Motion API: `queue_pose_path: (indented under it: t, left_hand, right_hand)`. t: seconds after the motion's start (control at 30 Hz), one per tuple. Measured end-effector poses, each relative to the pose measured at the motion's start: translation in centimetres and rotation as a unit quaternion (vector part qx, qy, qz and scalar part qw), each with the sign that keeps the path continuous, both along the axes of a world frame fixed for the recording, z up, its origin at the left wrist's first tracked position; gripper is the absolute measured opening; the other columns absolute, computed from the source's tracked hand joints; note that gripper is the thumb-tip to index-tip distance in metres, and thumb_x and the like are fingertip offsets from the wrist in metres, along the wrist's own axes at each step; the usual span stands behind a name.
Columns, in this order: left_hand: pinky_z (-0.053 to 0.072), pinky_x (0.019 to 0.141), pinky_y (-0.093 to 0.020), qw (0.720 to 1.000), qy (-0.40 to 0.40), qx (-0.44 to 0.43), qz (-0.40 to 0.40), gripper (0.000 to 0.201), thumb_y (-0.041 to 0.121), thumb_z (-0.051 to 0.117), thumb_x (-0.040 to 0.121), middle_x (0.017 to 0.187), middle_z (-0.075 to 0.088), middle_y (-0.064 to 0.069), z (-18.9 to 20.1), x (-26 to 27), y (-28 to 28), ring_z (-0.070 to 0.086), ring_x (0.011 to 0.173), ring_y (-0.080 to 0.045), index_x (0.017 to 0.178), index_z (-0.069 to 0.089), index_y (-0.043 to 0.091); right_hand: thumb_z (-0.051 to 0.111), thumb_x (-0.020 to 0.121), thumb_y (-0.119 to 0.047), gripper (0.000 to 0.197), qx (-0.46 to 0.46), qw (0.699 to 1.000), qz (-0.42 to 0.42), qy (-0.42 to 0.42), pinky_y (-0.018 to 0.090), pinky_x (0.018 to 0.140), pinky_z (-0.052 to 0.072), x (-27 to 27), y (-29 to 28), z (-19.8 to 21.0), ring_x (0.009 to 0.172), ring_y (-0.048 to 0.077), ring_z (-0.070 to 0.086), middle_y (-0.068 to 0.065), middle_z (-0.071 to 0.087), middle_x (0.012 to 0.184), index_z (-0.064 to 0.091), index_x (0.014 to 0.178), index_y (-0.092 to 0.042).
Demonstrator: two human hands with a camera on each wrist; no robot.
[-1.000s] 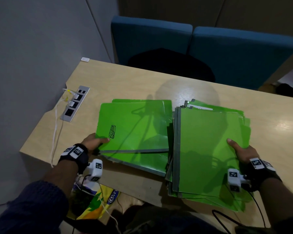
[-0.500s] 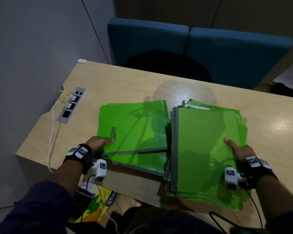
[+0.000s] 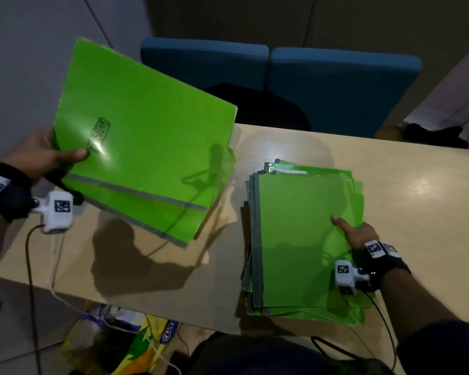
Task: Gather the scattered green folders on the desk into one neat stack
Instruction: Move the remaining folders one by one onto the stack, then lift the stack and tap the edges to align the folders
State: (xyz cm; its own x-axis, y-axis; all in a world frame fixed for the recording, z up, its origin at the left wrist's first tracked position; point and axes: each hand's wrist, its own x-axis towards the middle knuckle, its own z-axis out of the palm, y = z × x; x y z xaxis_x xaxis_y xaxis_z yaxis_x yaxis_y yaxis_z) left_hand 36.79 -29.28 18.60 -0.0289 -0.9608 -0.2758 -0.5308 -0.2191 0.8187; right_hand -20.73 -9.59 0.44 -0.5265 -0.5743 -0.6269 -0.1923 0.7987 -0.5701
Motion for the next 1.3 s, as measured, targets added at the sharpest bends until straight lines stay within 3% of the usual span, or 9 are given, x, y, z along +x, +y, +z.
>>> queue_pose_path:
  t: [0.1, 0.17, 0.3, 0.37, 0.5, 0.67, 0.8, 1.03, 1.3]
  left_hand:
    - [0.055, 0.054, -0.017, 0.995, 0.013, -0.011, -0.103, 0.033, 0.012, 0.071, 0.081, 0.072, 0.072, 0.021, 2.2, -5.3, -1.4, 0.065, 0.06, 0.004, 0.087, 0.073, 0.045]
    - [0.05, 0.056, -0.009, 0.98, -0.014, 0.01, -0.198, 0.036, 0.001, 0.07, 0.076, 0.071, 0.069, 0.029, 1.9, -10.5, -2.1, 0.064, 0.064, 0.011, 0.085, 0.073, 0.036]
    - [0.052, 0.083, -0.026, 0.925, -0.121, 0.013, -0.359, 0.046, -0.002, 0.079, 0.072, 0.097, 0.072, 0.012, -1.9, -20.5, -3.3, 0.067, 0.089, -0.005, 0.108, 0.061, 0.018]
    - [0.047, 0.084, -0.027, 0.89, -0.219, -0.035, -0.398, 0.049, 0.009, 0.082, 0.071, 0.108, 0.068, -0.003, -3.9, -25.0, -3.6, 0.063, 0.099, -0.019, 0.114, 0.058, 0.015]
    - [0.036, 0.107, -0.035, 0.884, -0.277, -0.111, -0.36, 0.077, 0.027, 0.08, 0.075, 0.141, 0.05, -0.007, -8.1, -31.1, -2.7, 0.046, 0.128, -0.026, 0.142, 0.041, 0.02]
    - [0.022, 0.117, -0.035, 0.976, -0.142, -0.112, -0.124, 0.078, 0.03, 0.069, 0.085, 0.155, 0.025, -0.004, -13.1, -30.3, 1.8, 0.025, 0.141, -0.022, 0.149, 0.026, 0.019]
    - [0.027, 0.115, -0.045, 0.995, -0.002, 0.1, 0.019, 0.105, 0.055, 0.071, 0.075, 0.16, 0.014, -0.006, -16.5, -27.1, 7.0, 0.025, 0.143, -0.026, 0.153, 0.01, 0.02]
    - [0.05, 0.084, -0.032, 0.98, 0.071, 0.163, -0.088, 0.088, 0.009, 0.062, 0.091, 0.131, 0.035, 0.011, -17.4, -29.7, 13.7, 0.051, 0.11, -0.019, 0.152, 0.004, 0.034]
    - [0.029, 0.114, -0.05, 0.964, 0.049, 0.17, -0.201, 0.121, 0.027, 0.069, 0.073, 0.161, -0.012, 0.005, -17.4, -30.2, 15.0, 0.012, 0.147, -0.023, 0.144, -0.028, 0.036]
  right_hand:
    - [0.059, 0.047, -0.09, 0.101, -0.015, 1.0, 0.006, -0.012, 0.033, 0.066, 0.051, -0.4, 0.4, -0.2, 0.08, 0.031, 0.066, 0.018, 0.07, 0.1, 0.065, 0.108, -0.01]
    - [0.056, 0.069, -0.078, 0.088, -0.013, 0.999, 0.036, -0.026, 0.031, 0.062, 0.048, -0.7, 0.6, 0.1, 0.076, 0.026, 0.065, 0.024, 0.069, 0.11, 0.063, 0.119, -0.006]
    - [0.028, 0.038, -0.106, 0.135, -0.007, 0.996, 0.077, -0.049, 0.045, 0.09, 0.05, -2.3, 0.8, -0.8, 0.101, 0.036, 0.064, 0.023, 0.064, 0.119, 0.059, 0.126, -0.009]
    - [0.019, 0.054, -0.101, 0.127, -0.004, 0.996, 0.076, -0.053, 0.046, 0.101, 0.044, -2.0, 0.8, 0.0, 0.115, 0.038, 0.058, 0.023, 0.058, 0.13, 0.055, 0.133, -0.008]
    - [0.015, 0.102, -0.05, 0.067, -0.006, 0.998, 0.046, -0.049, 0.038, 0.109, 0.03, -1.4, 1.2, 0.4, 0.139, 0.036, 0.038, 0.02, 0.035, 0.154, 0.034, 0.149, -0.006]
    - [0.014, 0.094, -0.066, 0.084, -0.045, 0.994, 0.029, -0.096, 0.032, 0.104, 0.031, -1.3, 1.6, -0.1, 0.138, 0.032, 0.039, 0.017, 0.037, 0.153, 0.033, 0.149, -0.007]
    - [0.027, 0.079, -0.08, 0.099, -0.065, 0.994, 0.028, -0.084, 0.032, 0.089, 0.041, -1.4, 1.8, -1.2, 0.118, 0.034, 0.055, 0.021, 0.05, 0.142, 0.037, 0.146, -0.009]
    - [0.042, 0.102, -0.034, 0.06, -0.134, 0.984, -0.002, -0.12, 0.048, 0.095, 0.048, -1.9, 2.2, -2.5, 0.111, 0.03, 0.057, 0.007, 0.046, 0.143, 0.014, 0.155, -0.03]
    - [0.051, 0.091, 0.002, 0.068, -0.146, 0.955, -0.096, -0.238, 0.031, 0.061, 0.049, -1.4, 3.7, -2.5, 0.079, 0.021, 0.061, 0.011, 0.063, 0.111, 0.035, 0.147, -0.034]
